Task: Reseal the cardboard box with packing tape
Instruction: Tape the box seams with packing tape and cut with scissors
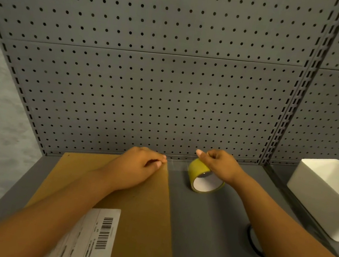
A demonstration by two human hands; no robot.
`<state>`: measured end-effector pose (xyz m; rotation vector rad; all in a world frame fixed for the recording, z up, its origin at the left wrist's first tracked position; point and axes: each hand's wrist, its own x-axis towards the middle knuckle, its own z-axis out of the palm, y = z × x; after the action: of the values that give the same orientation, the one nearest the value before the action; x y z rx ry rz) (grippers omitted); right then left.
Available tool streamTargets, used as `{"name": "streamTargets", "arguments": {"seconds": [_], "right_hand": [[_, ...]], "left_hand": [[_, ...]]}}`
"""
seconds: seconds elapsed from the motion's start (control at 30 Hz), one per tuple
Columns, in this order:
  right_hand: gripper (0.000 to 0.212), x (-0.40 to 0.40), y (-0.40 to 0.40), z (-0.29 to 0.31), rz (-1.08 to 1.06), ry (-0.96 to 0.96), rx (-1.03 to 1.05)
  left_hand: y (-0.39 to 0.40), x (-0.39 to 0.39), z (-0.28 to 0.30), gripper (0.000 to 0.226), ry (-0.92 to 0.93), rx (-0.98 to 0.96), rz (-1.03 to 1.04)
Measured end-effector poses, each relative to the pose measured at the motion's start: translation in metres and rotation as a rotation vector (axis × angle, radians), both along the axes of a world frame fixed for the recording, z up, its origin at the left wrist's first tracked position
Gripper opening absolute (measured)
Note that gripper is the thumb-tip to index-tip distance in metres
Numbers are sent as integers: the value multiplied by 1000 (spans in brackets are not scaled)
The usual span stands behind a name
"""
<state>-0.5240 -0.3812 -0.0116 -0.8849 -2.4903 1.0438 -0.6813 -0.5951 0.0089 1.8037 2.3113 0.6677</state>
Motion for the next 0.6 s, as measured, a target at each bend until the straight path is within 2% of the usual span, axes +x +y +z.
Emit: {"name": "streamTargets", "arguments": {"seconds": [0.13, 0.33, 0.53, 0.6], "right_hand": [[43, -2, 3, -1, -74, -8, 12], [34, 1, -7, 0, -149, 88, 45], [17, 31, -12, 1, -234, 74, 74], [18, 46, -13, 2, -301, 78, 66]], "left_hand": [[31, 16, 4, 30, 150, 78, -21], [66, 31, 1, 40, 170, -94, -207], [79, 25, 8, 38, 199, -92, -288], [82, 21, 10, 38, 216, -84, -322]]}}
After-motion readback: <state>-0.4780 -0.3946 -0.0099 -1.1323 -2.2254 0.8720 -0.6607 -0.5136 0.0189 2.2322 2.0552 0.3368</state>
